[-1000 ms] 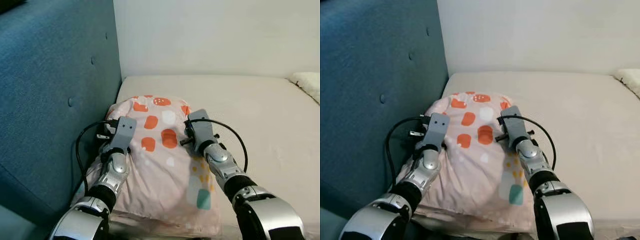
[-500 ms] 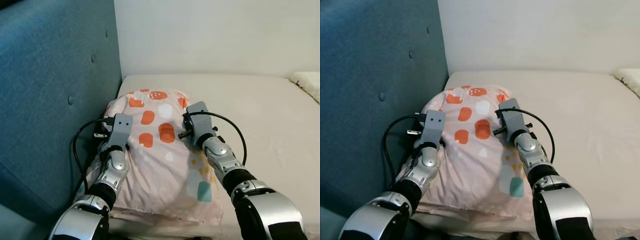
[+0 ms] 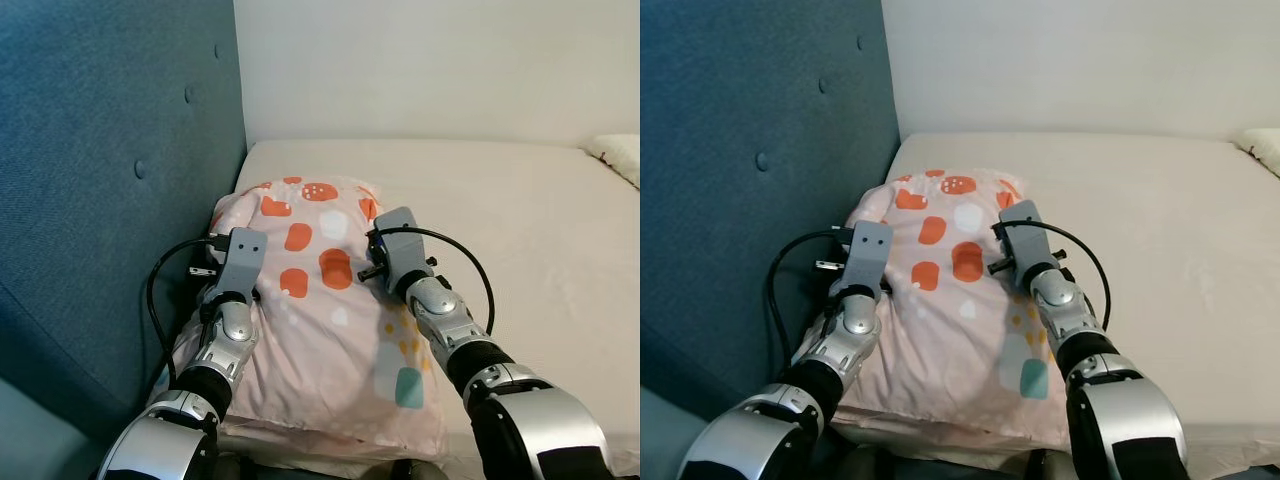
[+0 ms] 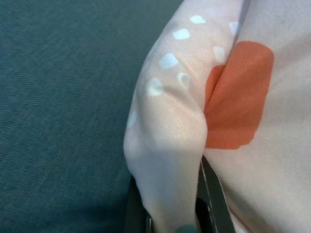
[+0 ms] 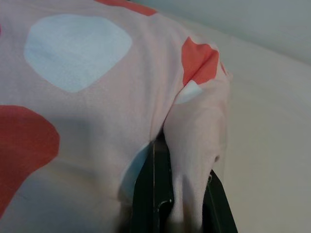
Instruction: Clean up the room
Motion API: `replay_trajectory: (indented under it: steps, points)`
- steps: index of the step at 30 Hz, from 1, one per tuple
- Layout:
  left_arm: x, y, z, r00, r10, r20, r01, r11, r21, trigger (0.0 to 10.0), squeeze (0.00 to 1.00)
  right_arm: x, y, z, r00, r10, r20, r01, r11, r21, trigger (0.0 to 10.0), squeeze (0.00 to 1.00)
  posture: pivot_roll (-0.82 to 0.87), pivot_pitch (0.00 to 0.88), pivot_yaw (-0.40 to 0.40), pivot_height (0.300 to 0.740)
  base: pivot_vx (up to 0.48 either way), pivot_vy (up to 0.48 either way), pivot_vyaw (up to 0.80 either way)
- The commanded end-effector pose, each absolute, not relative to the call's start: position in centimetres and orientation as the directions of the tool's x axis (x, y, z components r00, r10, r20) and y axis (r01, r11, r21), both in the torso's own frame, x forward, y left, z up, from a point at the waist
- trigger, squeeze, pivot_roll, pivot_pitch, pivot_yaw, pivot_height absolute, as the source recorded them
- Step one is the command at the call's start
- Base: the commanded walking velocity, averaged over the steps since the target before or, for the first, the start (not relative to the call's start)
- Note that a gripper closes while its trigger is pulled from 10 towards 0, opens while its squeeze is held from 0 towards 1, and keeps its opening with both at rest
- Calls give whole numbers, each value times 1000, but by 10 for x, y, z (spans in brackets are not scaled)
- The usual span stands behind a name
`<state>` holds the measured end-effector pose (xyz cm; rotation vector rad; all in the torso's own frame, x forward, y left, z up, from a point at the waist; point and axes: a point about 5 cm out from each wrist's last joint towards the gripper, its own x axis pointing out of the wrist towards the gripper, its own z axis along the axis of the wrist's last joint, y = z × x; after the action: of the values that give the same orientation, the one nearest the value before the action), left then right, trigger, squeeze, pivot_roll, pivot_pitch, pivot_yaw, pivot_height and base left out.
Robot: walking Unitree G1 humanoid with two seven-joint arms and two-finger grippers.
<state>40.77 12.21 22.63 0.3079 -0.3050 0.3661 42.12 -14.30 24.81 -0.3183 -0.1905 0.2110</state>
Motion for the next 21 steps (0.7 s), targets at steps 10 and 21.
replay_trajectory:
  steps: [10,21]
  points:
    - [407,120,224,900,291,324,-357,920,164,10000,20,420,-149,243,965,226,135,-175,933,-315,10000,24,166,428,-14,582,0,0,0]
    - [406,113,220,924,249,292,-289,951,105,10000,1000,420,-153,240,970,202,132,-151,934,-323,10000,1000,165,424,-11,582,0,0,0]
